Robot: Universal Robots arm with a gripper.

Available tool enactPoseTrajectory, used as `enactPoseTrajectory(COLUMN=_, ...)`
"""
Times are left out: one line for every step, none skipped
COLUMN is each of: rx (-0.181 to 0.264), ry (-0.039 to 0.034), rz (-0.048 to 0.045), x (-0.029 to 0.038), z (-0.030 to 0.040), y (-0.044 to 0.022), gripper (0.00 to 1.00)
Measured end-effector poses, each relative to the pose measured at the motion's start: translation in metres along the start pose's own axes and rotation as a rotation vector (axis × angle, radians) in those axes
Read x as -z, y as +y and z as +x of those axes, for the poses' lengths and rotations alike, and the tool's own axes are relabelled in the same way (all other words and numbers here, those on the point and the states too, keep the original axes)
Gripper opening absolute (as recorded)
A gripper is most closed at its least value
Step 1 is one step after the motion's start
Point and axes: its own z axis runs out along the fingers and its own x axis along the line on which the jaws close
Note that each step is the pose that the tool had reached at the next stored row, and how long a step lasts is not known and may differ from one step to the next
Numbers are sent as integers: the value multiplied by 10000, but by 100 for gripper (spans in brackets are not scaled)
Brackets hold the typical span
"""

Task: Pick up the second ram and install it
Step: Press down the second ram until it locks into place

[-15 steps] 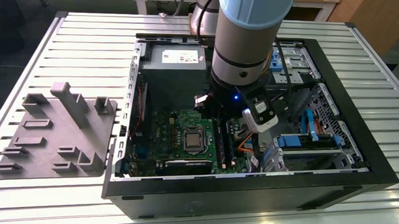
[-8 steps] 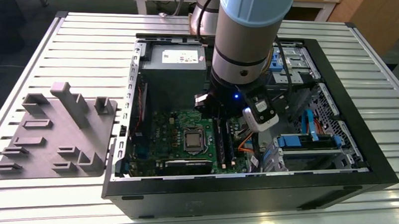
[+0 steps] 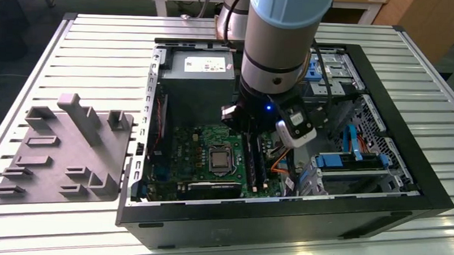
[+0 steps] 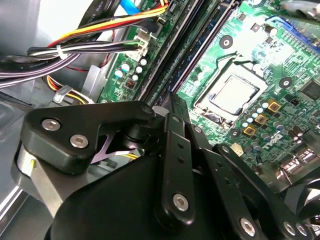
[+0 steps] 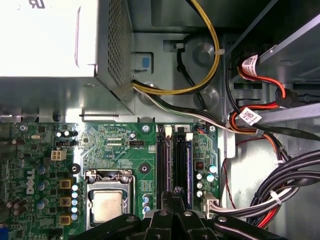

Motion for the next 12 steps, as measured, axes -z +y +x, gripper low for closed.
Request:
enactPoseTrajectory(rx=0, ry=0, rz=1, x=0, z=0, y=4, gripper=11)
enactPoseTrajectory(rx=-1, ry=0, rz=1, x=0, z=0, y=8, gripper=11)
enactPoseTrajectory(rx=0, ry=0, rz=0, x=-1, z=1, y=11, gripper=11)
enactPoseTrajectory(rx=0, ry=0, rz=-1, x=-1, z=1, y=12, gripper=11)
enactPoseTrajectory(rx=-1, ry=0, rz=0, x=-1, z=1, y=13, gripper=11)
enactPoseTrajectory(rx=0, ry=0, rz=1, x=-1, z=1, y=14, gripper=11)
enactPoseTrajectory(rx=0, ry=0, rz=2, x=-1, z=1, y=16, gripper=11)
enactPoseTrajectory(rx=0, ry=0, rz=1, x=-1, z=1, y=17, gripper=11)
enactPoseTrajectory(rx=0, ry=0, rz=0, x=-2, z=1, y=20, gripper=11)
enactPoseTrajectory(rx=-1, ry=0, rz=1, x=-2, z=1, y=22, gripper=11)
enactPoseTrajectory(rx=-1, ry=0, rz=1, x=-2, z=1, y=25, gripper=11)
enactPoseTrajectory(rx=0, ry=0, rz=1, x=-2, z=1, y=29, gripper=11)
